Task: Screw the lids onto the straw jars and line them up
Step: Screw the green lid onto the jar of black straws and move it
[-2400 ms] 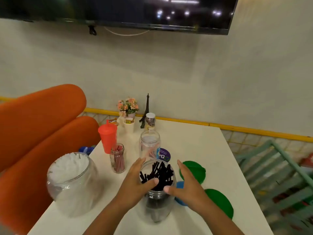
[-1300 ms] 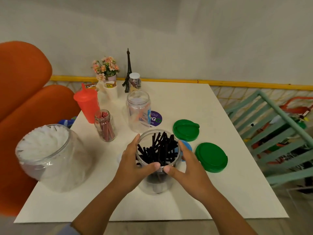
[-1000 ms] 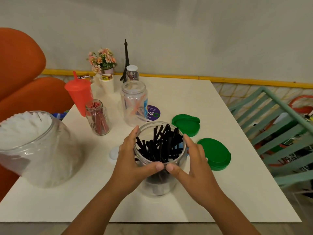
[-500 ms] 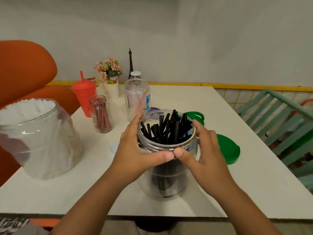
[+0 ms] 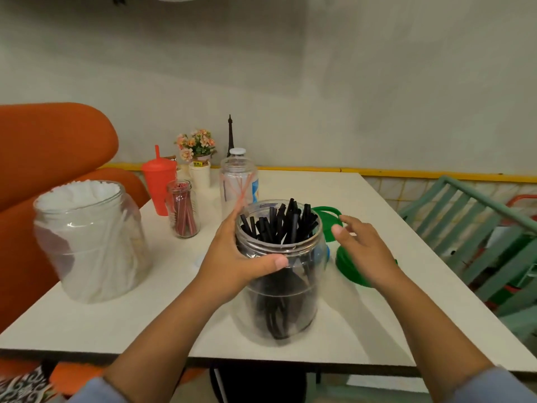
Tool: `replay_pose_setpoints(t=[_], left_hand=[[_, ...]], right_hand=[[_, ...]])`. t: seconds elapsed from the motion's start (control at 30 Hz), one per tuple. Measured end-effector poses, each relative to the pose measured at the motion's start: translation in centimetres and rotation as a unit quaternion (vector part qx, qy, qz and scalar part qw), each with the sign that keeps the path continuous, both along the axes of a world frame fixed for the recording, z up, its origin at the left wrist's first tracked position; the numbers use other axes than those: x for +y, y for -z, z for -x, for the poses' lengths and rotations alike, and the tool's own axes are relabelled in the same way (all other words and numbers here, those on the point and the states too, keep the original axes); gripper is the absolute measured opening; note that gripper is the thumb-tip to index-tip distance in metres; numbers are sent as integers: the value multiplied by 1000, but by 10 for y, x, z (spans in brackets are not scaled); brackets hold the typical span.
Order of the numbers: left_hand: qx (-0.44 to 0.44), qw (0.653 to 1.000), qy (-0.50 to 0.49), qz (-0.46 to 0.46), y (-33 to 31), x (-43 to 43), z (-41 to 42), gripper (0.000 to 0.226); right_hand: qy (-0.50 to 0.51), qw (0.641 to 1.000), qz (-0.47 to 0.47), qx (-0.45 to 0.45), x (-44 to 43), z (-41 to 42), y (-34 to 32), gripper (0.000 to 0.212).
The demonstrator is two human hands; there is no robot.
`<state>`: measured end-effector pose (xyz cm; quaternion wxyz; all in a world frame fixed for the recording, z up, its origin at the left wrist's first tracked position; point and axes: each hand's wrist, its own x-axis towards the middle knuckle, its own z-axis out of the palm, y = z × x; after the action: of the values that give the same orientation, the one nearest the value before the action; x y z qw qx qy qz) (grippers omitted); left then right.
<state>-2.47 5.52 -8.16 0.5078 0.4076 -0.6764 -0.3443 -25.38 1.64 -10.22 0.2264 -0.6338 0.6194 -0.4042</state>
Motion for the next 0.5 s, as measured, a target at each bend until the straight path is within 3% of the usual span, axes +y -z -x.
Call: replay_pose_setpoints(t=[0.13, 0.27, 0.5], left_hand=[[-13, 1000, -14, -7, 5, -5, -2, 108], [-7, 1000, -20, -21, 5, -4, -1, 94], [-6, 1000, -14, -16, 5, -4, 0, 106]], right_hand=[[92, 980, -123, 127, -31, 37, 27, 70], [122, 950, -193, 215, -44, 60, 45, 90], [91, 934, -259, 229, -57, 70, 57, 118]])
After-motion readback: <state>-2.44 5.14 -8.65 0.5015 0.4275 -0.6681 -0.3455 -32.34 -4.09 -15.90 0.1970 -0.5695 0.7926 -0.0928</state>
